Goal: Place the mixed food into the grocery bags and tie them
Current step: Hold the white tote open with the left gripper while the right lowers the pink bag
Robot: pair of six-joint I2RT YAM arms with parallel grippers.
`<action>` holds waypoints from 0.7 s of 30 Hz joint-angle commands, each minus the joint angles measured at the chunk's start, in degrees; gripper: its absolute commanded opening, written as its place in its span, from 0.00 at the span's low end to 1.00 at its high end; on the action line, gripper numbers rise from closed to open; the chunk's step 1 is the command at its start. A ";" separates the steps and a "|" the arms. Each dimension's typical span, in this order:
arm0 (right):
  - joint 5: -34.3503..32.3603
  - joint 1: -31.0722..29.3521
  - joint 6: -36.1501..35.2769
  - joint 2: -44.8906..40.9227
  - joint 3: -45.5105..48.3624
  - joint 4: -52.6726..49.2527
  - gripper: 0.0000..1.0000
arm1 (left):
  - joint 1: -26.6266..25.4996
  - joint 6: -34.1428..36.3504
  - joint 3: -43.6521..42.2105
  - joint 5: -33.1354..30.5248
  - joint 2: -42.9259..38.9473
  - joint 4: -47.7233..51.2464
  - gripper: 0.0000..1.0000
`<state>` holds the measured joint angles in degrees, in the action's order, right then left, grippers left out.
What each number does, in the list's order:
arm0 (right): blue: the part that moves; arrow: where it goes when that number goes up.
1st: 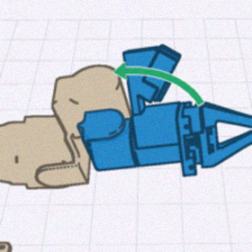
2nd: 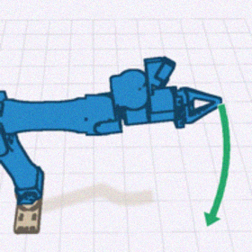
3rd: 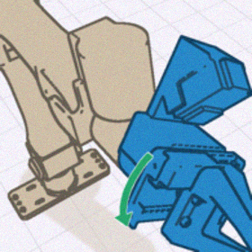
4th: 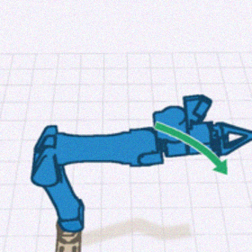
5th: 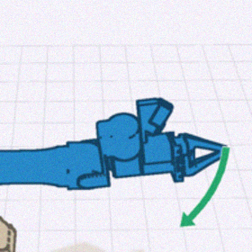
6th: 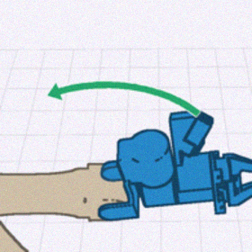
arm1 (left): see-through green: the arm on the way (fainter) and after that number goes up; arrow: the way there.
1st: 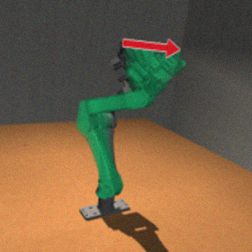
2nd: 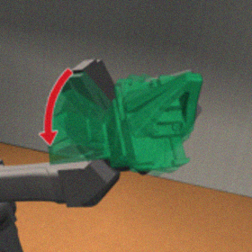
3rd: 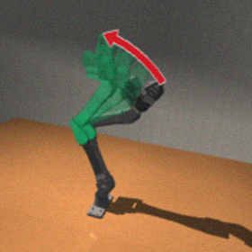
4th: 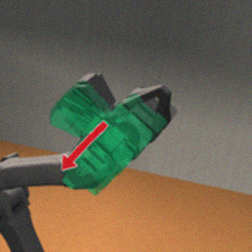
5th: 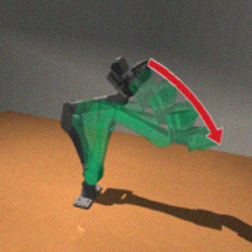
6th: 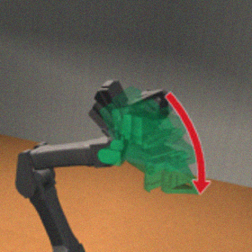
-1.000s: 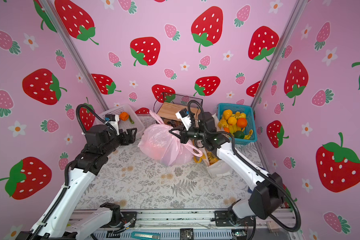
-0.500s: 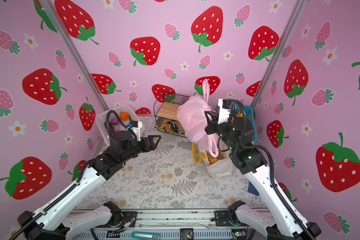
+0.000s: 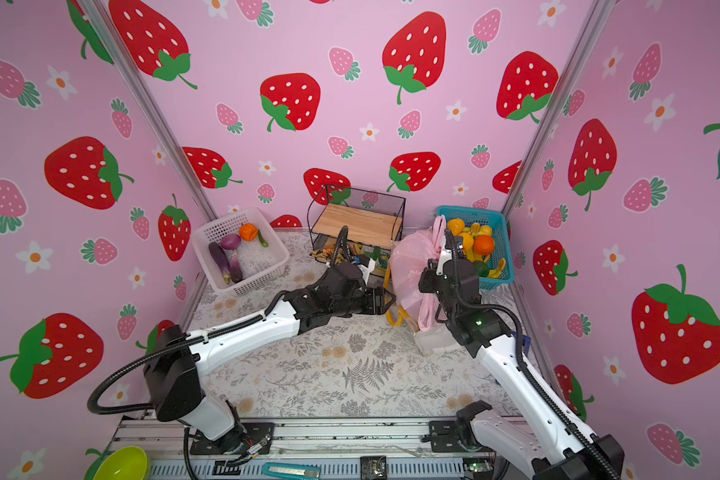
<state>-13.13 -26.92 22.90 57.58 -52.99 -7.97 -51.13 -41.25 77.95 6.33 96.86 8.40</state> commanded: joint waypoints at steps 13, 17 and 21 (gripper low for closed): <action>-5.15 4.22 -8.81 5.81 -6.25 -7.84 0.00 | -1.29 -5.33 4.98 6.33 9.25 -0.84 0.37; -1.14 4.22 -8.76 6.60 -6.51 -7.65 0.00 | -1.08 -5.55 4.41 8.45 8.41 -2.48 0.16; 8.34 3.85 -7.73 8.23 -8.34 -10.40 0.00 | -0.90 -3.43 2.95 8.02 4.20 -3.65 0.00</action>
<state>-10.94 -23.11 15.27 64.71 -58.94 -14.70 -51.86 -45.76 81.82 13.23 105.34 6.22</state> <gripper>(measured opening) 0.058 0.048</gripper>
